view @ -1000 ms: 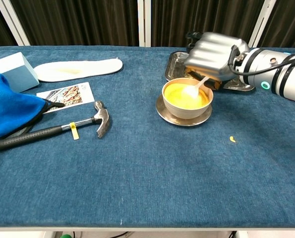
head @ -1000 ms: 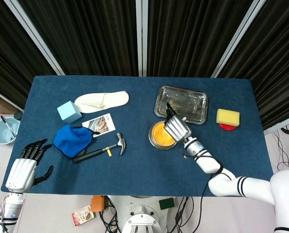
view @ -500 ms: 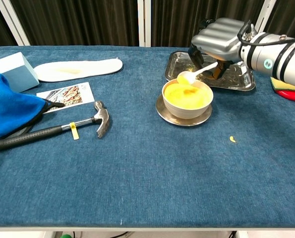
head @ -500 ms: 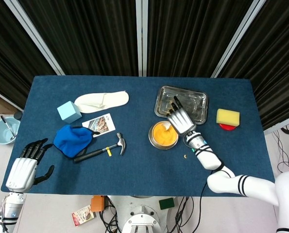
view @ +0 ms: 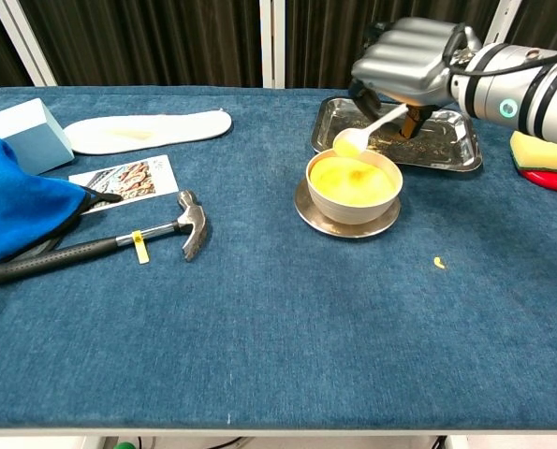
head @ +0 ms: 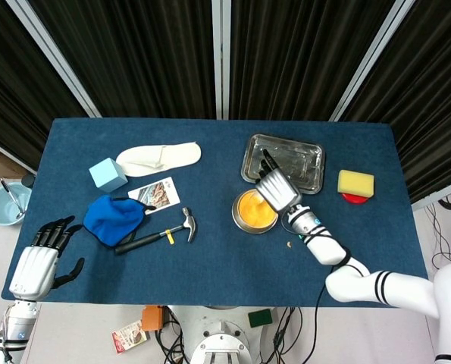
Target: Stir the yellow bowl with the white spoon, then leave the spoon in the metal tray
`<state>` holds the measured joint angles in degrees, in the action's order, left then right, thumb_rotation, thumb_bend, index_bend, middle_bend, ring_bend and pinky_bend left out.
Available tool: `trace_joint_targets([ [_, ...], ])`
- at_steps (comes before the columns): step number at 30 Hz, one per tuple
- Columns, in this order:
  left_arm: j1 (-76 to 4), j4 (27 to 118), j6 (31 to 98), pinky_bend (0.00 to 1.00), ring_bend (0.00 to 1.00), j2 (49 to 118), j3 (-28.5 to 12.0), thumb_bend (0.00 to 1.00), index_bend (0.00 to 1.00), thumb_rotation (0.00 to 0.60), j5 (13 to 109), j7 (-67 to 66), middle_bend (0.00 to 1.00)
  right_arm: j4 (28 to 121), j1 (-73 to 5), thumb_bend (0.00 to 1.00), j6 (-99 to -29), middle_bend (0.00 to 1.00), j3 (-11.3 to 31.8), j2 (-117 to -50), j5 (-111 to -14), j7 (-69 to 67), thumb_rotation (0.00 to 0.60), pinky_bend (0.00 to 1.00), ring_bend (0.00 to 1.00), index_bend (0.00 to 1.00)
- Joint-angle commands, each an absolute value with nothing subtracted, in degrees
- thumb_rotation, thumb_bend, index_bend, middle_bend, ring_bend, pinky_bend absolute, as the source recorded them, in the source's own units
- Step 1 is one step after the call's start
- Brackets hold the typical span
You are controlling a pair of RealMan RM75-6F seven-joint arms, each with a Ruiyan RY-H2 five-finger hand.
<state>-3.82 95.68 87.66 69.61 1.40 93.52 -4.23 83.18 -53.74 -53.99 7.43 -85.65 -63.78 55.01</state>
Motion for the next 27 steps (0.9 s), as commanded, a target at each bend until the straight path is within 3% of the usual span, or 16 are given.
trace_joint_targets([
  [1, -3.7, 95.6, 87.8, 0.13, 0.11, 69.7, 1.5, 0.33, 0.17, 0.539, 93.5, -4.1, 0.09, 82.2, -57.0, 0.57, -56.0, 0.41, 3.1, -85.3, -71.4, 68.3, 0.6, 0.0, 0.17, 0.82],
  [11, -3.2, 94.0, 88.3, 0.13, 0.11, 70.5, 1.6, 0.33, 0.17, 0.526, 93.3, -2.7, 0.09, 79.4, -62.0, 0.58, -54.3, 0.43, -1.9, -85.3, -85.0, 87.5, 0.6, 0.0, 0.17, 0.83],
  [20, -2.9, 93.0, 88.5, 0.13, 0.11, 70.8, 1.8, 0.33, 0.17, 0.53, 93.2, -1.9, 0.09, 80.5, -60.0, 0.58, -53.2, 0.43, -1.4, -86.8, -82.2, 97.2, 0.6, 0.0, 0.17, 0.84],
  [27, -2.9, 92.9, 88.6, 0.13, 0.11, 71.0, 1.7, 0.33, 0.17, 0.528, 93.2, -1.9, 0.09, 81.6, -57.2, 0.58, -56.0, 0.43, 0.4, -89.1, -74.4, 109.6, 0.6, 0.0, 0.17, 0.85],
])
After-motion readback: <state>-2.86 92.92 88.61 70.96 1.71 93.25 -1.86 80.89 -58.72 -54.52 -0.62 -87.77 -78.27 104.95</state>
